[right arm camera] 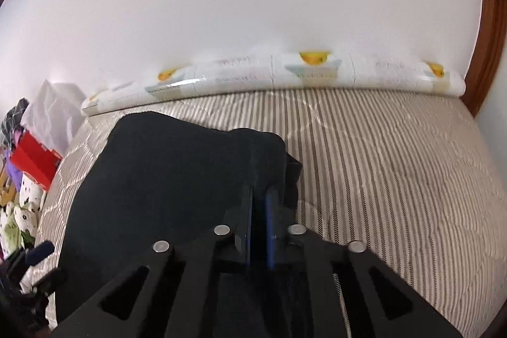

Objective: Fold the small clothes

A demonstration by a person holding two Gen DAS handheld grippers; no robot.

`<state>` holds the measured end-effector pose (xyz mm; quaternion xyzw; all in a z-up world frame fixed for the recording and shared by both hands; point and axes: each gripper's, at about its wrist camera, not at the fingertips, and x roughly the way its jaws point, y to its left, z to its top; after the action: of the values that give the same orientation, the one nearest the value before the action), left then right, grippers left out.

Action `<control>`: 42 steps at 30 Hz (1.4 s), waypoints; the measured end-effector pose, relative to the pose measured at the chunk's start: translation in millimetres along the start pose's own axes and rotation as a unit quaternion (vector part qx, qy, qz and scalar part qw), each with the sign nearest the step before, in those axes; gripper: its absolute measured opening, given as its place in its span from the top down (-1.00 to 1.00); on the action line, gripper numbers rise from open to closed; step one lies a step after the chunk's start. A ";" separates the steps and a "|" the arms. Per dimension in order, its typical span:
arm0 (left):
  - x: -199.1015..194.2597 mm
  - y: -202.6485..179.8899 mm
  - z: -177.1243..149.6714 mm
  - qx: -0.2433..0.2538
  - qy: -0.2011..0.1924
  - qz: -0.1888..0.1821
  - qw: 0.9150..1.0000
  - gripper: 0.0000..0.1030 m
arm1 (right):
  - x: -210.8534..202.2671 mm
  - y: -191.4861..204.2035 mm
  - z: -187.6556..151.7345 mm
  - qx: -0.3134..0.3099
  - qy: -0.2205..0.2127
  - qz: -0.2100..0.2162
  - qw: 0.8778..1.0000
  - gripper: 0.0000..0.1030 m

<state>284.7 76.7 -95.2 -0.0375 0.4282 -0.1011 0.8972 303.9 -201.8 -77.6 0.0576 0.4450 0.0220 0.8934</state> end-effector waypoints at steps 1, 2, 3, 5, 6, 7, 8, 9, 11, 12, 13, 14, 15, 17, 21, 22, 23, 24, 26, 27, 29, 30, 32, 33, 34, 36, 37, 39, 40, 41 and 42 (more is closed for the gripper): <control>0.7 0.5 -0.3 -0.003 0.001 -0.001 1.000 -0.08 | 4.9 -1.1 2.8 0.004 0.003 -0.004 1.000 0.70; 1.2 0.6 -0.7 -0.006 0.002 -0.002 1.000 -0.09 | 9.8 -1.9 5.3 0.005 0.007 -0.005 1.000 0.65; 1.1 0.7 -1.6 -0.008 0.003 -0.002 1.000 -0.09 | 14.5 -2.4 7.1 0.007 0.010 -0.008 1.000 0.66; -0.6 0.2 -3.7 -0.009 0.003 -0.003 1.000 -0.09 | 17.6 -2.7 8.6 0.004 0.007 -0.005 1.000 0.84; -2.4 0.2 -5.1 -0.009 0.003 -0.003 1.000 -0.09 | 13.7 -4.1 8.4 0.004 -0.001 -0.004 1.000 0.84; -5.1 0.5 -7.0 -0.010 0.004 -0.005 1.000 -0.09 | 9.8 -5.2 8.1 0.005 -0.006 -0.005 1.000 0.87; -6.3 1.5 -7.6 -0.011 0.004 -0.005 1.000 -0.09 | 3.2 -7.4 6.6 0.011 -0.013 -0.014 1.000 0.91; -8.7 2.0 -9.6 -0.012 0.005 -0.007 1.000 -0.09 | -3.5 -10.2 4.8 0.018 -0.020 -0.022 0.999 0.91; -12.4 2.8 -13.7 -0.013 0.009 -0.010 1.000 -0.09 | -19.5 -15.6 -3.3 0.035 -0.026 -0.028 0.999 0.86; -14.8 3.0 -16.5 -0.015 0.011 -0.012 1.000 -0.09 | -27.2 -16.6 -10.0 0.038 -0.026 -0.022 0.999 0.84; -17.6 2.9 -20.4 -0.017 0.013 -0.016 1.000 -0.09 | -35.0 -15.9 -19.1 0.036 -0.026 -0.014 0.999 0.74; -19.9 2.3 -24.0 -0.018 0.014 -0.019 1.000 -0.09 | -43.7 -14.3 -30.1 0.028 -0.025 -0.012 0.999 0.59; -21.8 1.2 -27.4 -0.018 0.015 -0.020 1.000 -0.09 | -52.3 -11.8 -41.5 0.023 -0.027 -0.016 0.999 0.52; -27.6 -0.7 -35.0 -0.020 0.016 -0.022 0.999 -0.09 | -69.0 -4.2 -63.7 0.002 -0.033 -0.024 0.999 0.38; -40.5 -3.6 -44.7 -0.027 0.023 -0.028 0.999 -0.09 | -91.8 10.0 -99.3 -0.049 -0.033 -0.049 0.997 0.17; -43.5 -4.8 -46.3 -0.026 0.026 -0.027 0.999 -0.09 | -95.9 10.3 -107.4 -0.053 -0.027 -0.055 0.997 0.13; -46.1 -6.2 -47.4 -0.025 0.029 -0.025 0.999 -0.09 | -98.3 9.2 -111.7 -0.049 -0.023 -0.058 0.997 0.12; -48.8 -7.9 -48.9 -0.025 0.031 -0.023 0.999 -0.09 | -100.7 6.7 -116.2 -0.042 -0.019 -0.059 0.997 0.12; -53.2 -12.2 -52.3 -0.026 0.040 -0.019 0.999 -0.09 | -106.6 4.7 -125.0 -0.036 -0.011 -0.068 0.997 0.09; -55.6 -14.8 -54.4 -0.026 0.047 -0.016 0.998 -0.09 | -109.0 4.4 -128.4 -0.039 0.000 -0.074 0.997 0.09; -63.2 -20.5 -59.1 -0.025 0.054 -0.004 0.998 -0.09 | -115.7 4.2 -135.6 -0.038 0.016 -0.072 0.997 0.09; -68.8 -23.9 -61.3 -0.022 0.053 0.001 0.998 -0.13 | -119.4 4.1 -137.9 -0.037 0.018 -0.074 0.996 0.09; -82.0 -30.3 -65.2 -0.013 0.044 0.011 0.999 -0.22 | -133.9 7.2 -146.9 -0.039 0.016 -0.082 0.996 0.09; -89.8 -33.7 -66.9 -0.009 0.038 0.017 0.999 -0.27 | -142.2 9.6 -150.9 -0.039 0.012 -0.084 0.996 0.09; -98.1 -37.0 -68.4 -0.006 0.031 0.022 0.999 -0.30 | -154.2 11.3 -156.0 -0.035 0.005 -0.081 0.996 0.04; -112.1 -42.1 -69.7 -0.004 0.020 0.027 0.999 -0.34 | -171.7 13.4 -161.8 -0.025 -0.006 -0.073 0.997 -0.07; -120.4 -44.7 -70.6 -0.005 0.014 0.028 0.999 -0.35 | -185.8 15.3 -166.3 -0.018 -0.018 -0.071 0.997 -0.16; -136.7 -48.9 -73.4 -0.009 0.003 0.030 1.000 -0.36 | -203.9 20.0 -171.3 -0.018 -0.030 -0.069 0.997 -0.25; -143.6 -50.9 -73.9 -0.010 -0.004 0.032 0.999 -0.38 | -217.3 23.5 -175.9 -0.018 -0.039 -0.068 0.997 -0.27; -151.5 -53.7 -75.3 -0.010 -0.011 0.035 0.999 -0.39 | -225.8 25.5 -178.3 -0.017 -0.046 -0.068 0.997 -0.29; -159.5 -57.4 -76.9 -0.008 -0.018 0.040 0.999 -0.41 | -236.3 28.2 -181.9 -0.016 -0.052 -0.069 0.996 -0.31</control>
<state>118.7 56.2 -13.5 -0.0295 0.4139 -0.0605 0.9078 16.6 -180.1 4.5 0.0138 0.4002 -0.0361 0.9156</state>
